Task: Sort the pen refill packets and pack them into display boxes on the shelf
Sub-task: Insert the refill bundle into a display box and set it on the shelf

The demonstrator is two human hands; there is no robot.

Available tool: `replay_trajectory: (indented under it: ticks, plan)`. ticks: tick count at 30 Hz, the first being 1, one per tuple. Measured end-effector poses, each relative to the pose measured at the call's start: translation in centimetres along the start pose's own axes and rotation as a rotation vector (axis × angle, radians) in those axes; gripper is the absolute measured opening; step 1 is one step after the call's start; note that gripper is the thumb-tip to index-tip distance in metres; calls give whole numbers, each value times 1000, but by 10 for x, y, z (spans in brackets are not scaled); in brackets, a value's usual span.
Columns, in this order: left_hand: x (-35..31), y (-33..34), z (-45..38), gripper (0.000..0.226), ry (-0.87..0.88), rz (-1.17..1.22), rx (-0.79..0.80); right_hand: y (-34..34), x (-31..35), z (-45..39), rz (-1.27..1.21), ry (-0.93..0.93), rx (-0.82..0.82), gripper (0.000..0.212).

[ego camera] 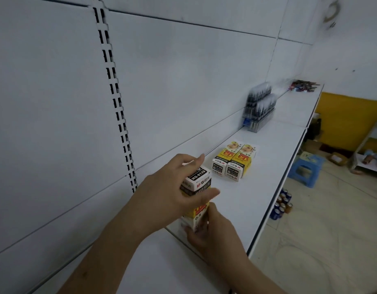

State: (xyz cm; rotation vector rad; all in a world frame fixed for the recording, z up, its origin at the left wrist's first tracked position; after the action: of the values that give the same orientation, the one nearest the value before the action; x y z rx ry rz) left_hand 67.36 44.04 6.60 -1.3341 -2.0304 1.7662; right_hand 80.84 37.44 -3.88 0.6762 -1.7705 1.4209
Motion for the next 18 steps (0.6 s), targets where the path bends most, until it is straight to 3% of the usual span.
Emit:
replay_trajectory:
  ticks: [4,9,12,15,18]
  plan:
    - [-3,6,-1,57,5,-123,-157,-6,2,-1,62,-46,-9,44]
    - [14,7,-5,48,-228,405,-349,-31,-14,-6,81,-175,-176,52]
    - [23,16,-7,49,-376,575,-345,-55,-31,-23,-31,-244,-154,52]
    - [23,25,-12,76,-373,407,-259,-91,-37,-52,-100,-300,-158,54]
    - [14,35,-22,68,-366,240,-211,-132,-43,-91,-136,-364,-101,57]
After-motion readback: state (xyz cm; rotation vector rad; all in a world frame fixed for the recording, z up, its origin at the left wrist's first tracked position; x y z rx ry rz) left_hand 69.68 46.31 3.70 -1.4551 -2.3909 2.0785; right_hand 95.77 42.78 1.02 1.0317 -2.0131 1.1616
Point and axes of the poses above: each hand's wrist, its own z-axis away from the middle knuckle, its own y-axis out of the palm, x = y × z, the point moved 1 cm from there along -z, towards the middle knuckle, and after that the axes turned 9 degrees about -z, right-handed, at the moved point
